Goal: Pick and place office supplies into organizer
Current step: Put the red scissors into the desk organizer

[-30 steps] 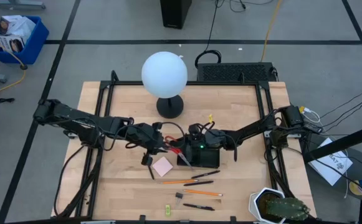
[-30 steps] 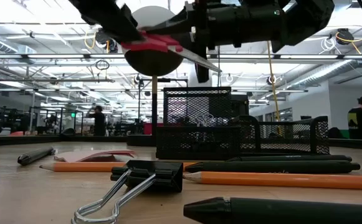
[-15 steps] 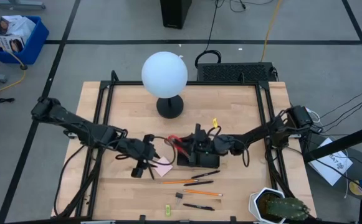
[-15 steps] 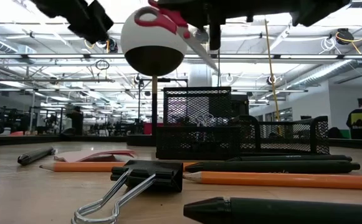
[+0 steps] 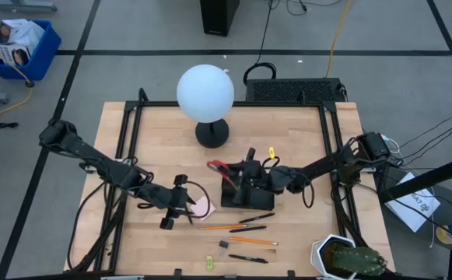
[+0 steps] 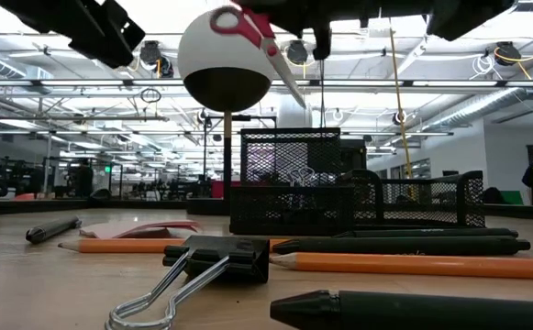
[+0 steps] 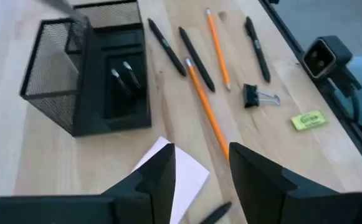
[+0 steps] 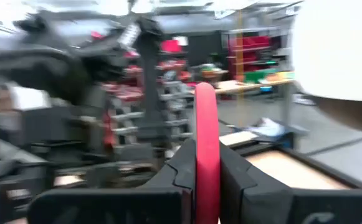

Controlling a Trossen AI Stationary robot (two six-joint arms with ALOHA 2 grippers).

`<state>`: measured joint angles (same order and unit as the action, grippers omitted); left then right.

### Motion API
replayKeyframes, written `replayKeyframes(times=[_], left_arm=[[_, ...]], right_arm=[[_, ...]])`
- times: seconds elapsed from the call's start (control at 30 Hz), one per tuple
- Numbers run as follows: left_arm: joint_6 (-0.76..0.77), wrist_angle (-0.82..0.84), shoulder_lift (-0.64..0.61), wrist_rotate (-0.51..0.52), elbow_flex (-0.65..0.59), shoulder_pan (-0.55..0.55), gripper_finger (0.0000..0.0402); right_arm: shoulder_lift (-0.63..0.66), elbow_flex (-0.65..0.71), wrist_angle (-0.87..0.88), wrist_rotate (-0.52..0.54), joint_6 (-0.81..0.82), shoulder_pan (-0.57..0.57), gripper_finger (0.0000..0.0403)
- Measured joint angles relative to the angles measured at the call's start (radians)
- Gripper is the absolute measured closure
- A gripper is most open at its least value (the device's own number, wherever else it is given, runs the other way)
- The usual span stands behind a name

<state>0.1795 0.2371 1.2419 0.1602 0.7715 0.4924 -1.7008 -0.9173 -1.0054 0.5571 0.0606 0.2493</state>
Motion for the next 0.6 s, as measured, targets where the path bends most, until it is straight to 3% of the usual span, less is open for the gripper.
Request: replayKeyframes(times=[0.6], left_arm=[[-0.002, -0.010, 0.000, 0.025, 0.001, 0.008, 0.0249]], right_arm=[[-0.181, 0.000, -0.060, 0.026, -0.085, -0.003, 0.0383]])
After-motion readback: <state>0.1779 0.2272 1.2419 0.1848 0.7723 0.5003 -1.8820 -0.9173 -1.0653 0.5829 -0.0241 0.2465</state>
